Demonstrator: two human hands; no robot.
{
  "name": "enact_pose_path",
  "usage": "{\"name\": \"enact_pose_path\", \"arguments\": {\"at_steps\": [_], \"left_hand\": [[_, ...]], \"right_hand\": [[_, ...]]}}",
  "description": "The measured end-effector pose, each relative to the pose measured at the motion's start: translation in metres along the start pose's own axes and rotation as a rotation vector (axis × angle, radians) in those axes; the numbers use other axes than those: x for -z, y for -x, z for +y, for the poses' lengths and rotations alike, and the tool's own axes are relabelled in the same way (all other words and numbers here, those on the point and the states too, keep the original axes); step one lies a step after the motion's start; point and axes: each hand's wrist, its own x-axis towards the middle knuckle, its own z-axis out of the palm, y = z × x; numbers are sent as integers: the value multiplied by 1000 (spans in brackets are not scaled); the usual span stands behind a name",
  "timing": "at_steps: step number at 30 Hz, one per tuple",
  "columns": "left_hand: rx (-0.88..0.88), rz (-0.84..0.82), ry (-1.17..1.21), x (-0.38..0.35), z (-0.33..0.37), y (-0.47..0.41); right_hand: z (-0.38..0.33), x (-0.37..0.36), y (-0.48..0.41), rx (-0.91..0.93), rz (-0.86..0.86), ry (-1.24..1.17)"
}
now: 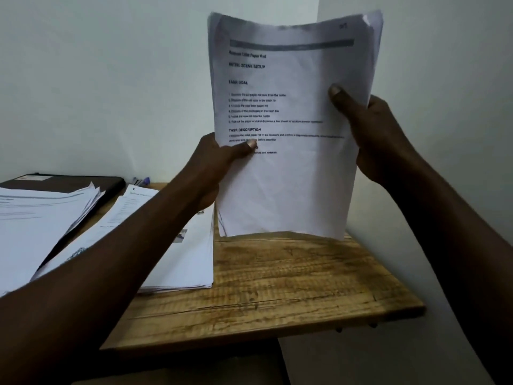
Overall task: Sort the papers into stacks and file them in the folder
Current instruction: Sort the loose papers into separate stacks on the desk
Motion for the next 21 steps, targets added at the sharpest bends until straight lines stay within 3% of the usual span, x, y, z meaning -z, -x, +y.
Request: {"name": "enact_pose_path", "arguments": {"at_steps": [8,16,21], "left_hand": [[106,-51,-29,8,-20,11],[186,-97,3,10,3,19],[349,-283,104,20,12,38]], "right_hand": [[24,-2,9,-69,-35,-19],[-29,4,-26,83,-27,19],[-47,10,-48,287,-38,157]]}}
